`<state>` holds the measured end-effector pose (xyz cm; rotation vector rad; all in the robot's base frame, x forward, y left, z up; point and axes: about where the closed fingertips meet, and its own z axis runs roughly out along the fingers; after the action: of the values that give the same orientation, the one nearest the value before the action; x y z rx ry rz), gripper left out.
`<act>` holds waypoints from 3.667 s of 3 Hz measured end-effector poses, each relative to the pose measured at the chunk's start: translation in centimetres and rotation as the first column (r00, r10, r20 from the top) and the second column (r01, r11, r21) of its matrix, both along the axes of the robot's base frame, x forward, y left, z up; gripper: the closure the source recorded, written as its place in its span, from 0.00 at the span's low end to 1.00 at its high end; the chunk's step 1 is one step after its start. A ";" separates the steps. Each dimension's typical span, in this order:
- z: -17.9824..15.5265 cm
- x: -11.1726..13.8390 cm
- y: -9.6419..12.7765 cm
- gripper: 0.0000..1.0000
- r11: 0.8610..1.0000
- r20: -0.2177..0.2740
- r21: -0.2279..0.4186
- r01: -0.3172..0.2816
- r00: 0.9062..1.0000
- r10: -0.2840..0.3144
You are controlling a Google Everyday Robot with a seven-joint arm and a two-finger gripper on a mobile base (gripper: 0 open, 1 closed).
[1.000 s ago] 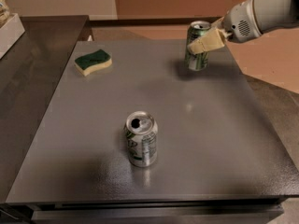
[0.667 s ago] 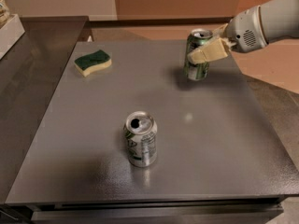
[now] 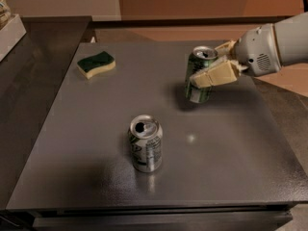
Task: Move green can near 7up can
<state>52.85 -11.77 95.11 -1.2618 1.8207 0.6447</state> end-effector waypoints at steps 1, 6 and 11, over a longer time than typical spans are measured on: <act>-0.1 -1.9 0.6 1.00 0.999 0.025 -0.003 -0.046 0.999 0.046; -1.5 -8.0 0.9 1.00 0.967 0.017 -0.016 -0.253 0.967 0.253; -5.2 -13.3 3.7 0.39 0.907 0.021 0.018 -0.421 0.907 0.420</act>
Offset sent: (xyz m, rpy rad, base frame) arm -0.0172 0.0052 -0.0005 -0.0020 -0.0228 0.0418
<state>39.53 -8.09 89.95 -1.6592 1.5279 0.8811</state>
